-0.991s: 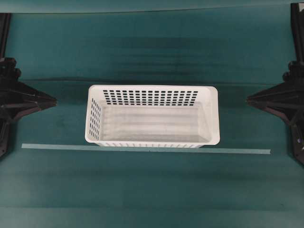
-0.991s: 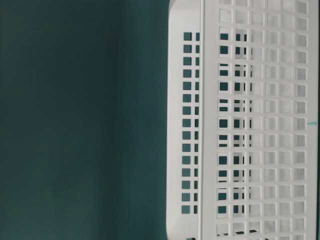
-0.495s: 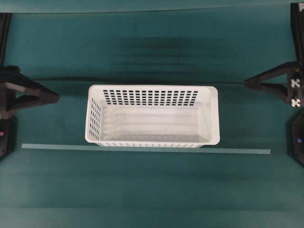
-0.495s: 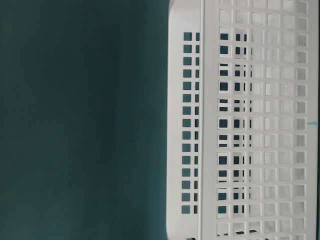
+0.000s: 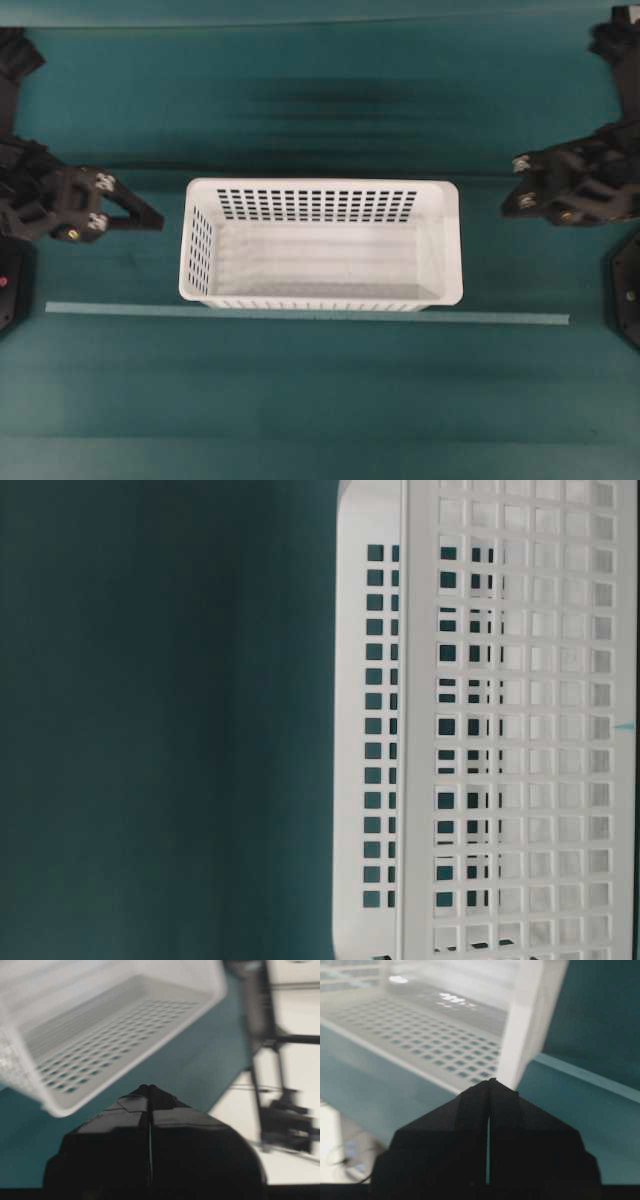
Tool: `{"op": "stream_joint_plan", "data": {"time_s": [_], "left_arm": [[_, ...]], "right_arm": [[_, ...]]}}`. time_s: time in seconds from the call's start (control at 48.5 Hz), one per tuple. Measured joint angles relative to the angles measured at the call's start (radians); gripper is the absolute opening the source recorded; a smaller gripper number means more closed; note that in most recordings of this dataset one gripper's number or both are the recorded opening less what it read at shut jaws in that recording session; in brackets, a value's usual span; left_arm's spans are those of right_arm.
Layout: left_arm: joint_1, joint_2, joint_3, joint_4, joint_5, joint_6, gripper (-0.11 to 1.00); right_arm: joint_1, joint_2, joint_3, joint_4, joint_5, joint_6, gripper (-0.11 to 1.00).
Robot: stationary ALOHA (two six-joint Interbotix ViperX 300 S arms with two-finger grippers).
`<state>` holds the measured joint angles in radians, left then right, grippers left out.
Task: Lift the white basket with both hands.
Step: 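Move both grippers inward toward the basket's left and right short rims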
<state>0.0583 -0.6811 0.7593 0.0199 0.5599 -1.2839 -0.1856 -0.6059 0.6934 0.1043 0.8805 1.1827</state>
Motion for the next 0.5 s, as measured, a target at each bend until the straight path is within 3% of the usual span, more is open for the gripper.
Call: {"op": "stream_joint_plan", "data": {"time_s": [0.206,0.495], "left_arm": [[0.000,0.100,-0.035,0.000,0.112,-0.051,-0.05],[0.000,0.140,-0.055,0.000,0.138,-0.064,-0.05]], "right_arm": [[0.014,0.149,-0.075,-0.012,0.057,-0.005,0.02],[0.020,0.253,-0.104,-0.012,0.161,-0.060,0.02]]}}
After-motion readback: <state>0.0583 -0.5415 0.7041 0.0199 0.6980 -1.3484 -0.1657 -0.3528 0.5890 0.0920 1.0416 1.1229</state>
